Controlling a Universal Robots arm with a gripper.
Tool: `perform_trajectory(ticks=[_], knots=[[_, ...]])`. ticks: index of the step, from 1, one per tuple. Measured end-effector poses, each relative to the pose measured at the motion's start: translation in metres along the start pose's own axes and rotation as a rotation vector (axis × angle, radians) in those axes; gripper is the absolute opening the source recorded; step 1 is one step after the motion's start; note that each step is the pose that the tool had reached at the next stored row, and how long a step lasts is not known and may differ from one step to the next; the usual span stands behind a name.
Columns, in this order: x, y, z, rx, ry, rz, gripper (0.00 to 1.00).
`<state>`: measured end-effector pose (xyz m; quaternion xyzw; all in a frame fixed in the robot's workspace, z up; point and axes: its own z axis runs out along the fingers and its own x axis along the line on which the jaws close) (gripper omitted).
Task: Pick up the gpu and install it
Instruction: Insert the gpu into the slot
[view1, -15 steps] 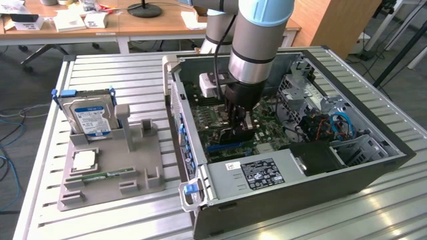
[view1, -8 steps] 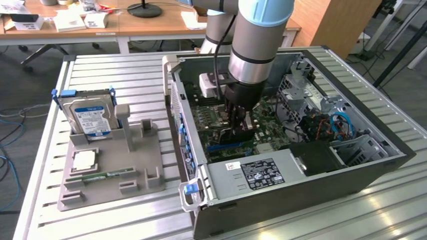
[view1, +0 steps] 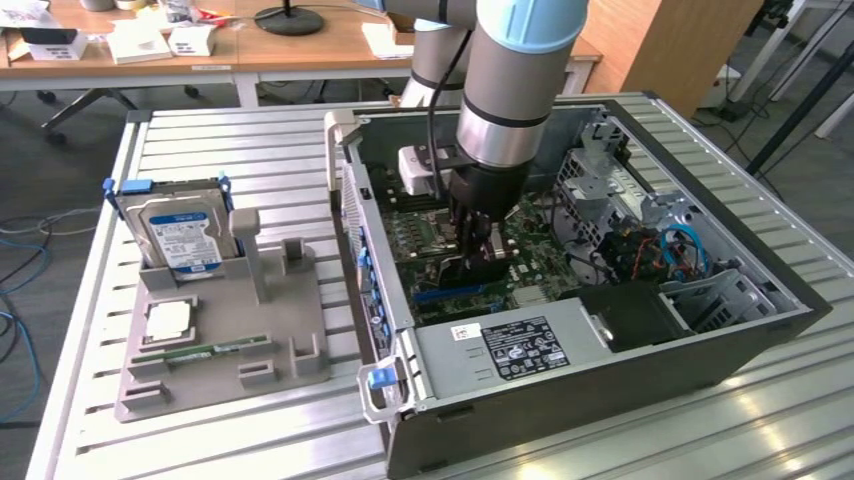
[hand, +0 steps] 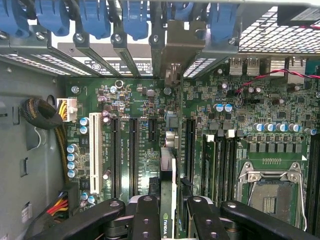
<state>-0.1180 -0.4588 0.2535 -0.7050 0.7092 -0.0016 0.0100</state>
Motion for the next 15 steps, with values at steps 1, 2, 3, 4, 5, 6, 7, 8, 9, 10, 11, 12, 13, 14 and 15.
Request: perform_trajectory(ticks=[1,2,3,4,5,6,7,8,9,10,11,12,13,14,15], knots=[[0.0000,0.0000,0.0000,0.0000,0.0000,0.000,0.26],[0.0000,0.0000,0.0000,0.0000,0.0000,0.000,0.26],[0.0000,0.0000,0.0001,-0.0001,0.0001,0.000,0.26],[0.0000,0.0000,0.0004,-0.0001,0.0000,0.000,0.26],[0.0000,0.0000,0.0004,-0.0001,0.0001,0.000,0.26],[0.0000,0.0000,0.0005,-0.0001,0.0001,0.000,0.26],[0.0000,0.0000,0.0005,-0.0001,0.0001,0.000,0.26],[0.0000,0.0000,0.0005,0.0000,0.0000,0.000,0.26],[0.0000,0.0000,0.0006,-0.0001,0.0000,0.000,0.26],[0.0000,0.0000,0.0010,0.0001,-0.0003,0.000,0.26],[0.0000,0.0000,0.0014,0.0001,-0.0003,0.000,0.26],[0.0000,0.0000,0.0013,0.0000,-0.0001,0.000,0.26],[0.0000,0.0000,0.0013,0.0000,-0.0001,0.000,0.26],[0.0000,0.0001,0.0013,0.0000,-0.0001,0.000,0.26],[0.0000,0.0000,0.0013,0.0000,0.0000,0.000,0.26]])
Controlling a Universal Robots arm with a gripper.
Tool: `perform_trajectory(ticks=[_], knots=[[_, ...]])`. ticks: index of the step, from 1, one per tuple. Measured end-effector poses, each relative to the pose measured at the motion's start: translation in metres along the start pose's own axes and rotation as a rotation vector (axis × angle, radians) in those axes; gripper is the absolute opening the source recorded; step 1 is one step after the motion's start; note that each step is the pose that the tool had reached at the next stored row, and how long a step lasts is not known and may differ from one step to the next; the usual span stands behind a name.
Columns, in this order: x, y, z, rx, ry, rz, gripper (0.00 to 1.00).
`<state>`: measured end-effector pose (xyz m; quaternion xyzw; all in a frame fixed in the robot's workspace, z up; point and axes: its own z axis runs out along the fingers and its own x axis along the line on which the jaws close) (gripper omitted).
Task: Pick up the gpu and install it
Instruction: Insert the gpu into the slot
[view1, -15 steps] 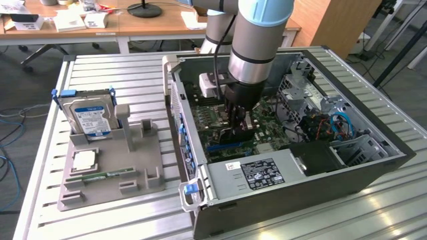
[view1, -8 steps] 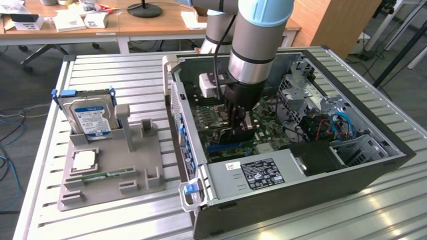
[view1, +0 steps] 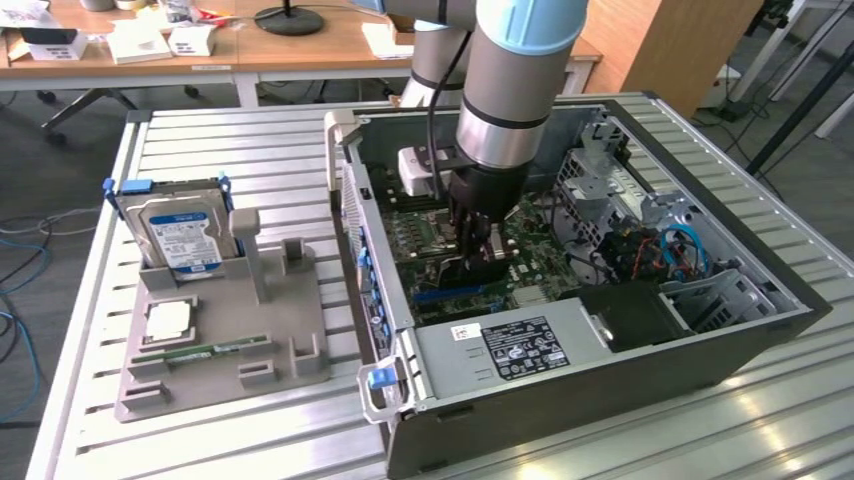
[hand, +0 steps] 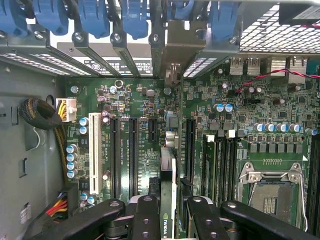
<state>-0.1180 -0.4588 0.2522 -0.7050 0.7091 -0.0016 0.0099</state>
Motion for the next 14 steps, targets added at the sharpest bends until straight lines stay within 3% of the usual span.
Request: perform_trajectory(ticks=[14], knots=[[0.0000,0.0000,0.0010,0.0000,0.0000,0.000,0.26]])
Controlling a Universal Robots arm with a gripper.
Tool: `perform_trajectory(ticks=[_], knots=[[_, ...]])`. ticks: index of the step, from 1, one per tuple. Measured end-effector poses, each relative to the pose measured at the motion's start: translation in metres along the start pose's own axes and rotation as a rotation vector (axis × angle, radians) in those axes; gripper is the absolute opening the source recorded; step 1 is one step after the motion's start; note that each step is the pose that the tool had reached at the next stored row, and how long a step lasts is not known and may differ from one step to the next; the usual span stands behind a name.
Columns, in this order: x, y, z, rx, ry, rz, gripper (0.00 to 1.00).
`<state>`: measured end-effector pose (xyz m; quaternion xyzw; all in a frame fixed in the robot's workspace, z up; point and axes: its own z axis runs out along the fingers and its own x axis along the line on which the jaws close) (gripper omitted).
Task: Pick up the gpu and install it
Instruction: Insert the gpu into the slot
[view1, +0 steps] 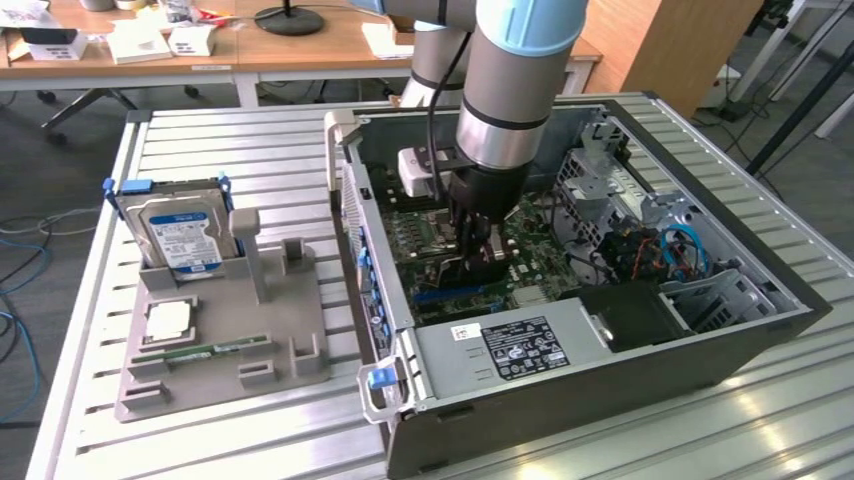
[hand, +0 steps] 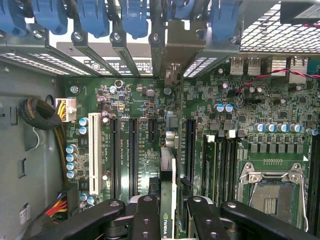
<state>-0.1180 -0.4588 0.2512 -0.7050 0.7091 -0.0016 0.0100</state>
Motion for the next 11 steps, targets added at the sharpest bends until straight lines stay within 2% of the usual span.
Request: perform_trajectory(ticks=[11], knots=[[0.0000,0.0000,0.0013,0.0001,-0.0001,0.000,0.26]])
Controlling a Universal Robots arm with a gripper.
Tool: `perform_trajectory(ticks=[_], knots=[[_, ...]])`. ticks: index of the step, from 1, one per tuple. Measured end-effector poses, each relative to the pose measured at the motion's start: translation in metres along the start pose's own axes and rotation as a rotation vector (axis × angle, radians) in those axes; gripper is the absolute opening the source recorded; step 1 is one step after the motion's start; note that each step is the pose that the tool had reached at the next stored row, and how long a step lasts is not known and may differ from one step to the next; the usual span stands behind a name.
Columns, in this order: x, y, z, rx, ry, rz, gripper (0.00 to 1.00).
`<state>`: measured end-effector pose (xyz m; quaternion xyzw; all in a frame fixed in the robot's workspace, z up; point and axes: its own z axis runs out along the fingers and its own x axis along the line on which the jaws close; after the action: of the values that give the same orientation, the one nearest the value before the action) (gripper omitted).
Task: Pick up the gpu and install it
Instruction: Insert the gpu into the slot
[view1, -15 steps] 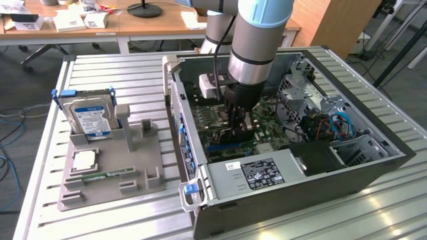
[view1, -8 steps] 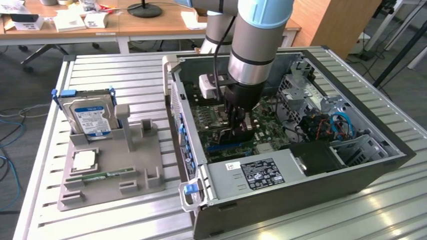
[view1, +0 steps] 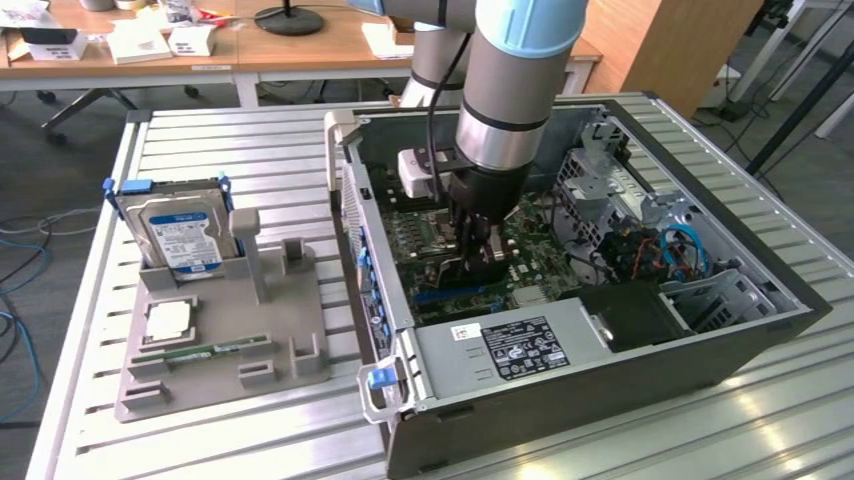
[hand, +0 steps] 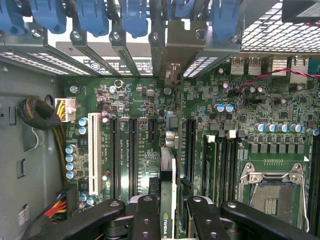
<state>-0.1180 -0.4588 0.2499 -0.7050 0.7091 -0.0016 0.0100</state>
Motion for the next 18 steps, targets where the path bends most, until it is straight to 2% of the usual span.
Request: perform_trajectory(ticks=[18], knots=[[0.0000,0.0000,0.0015,0.0000,0.0000,0.000,0.26]])
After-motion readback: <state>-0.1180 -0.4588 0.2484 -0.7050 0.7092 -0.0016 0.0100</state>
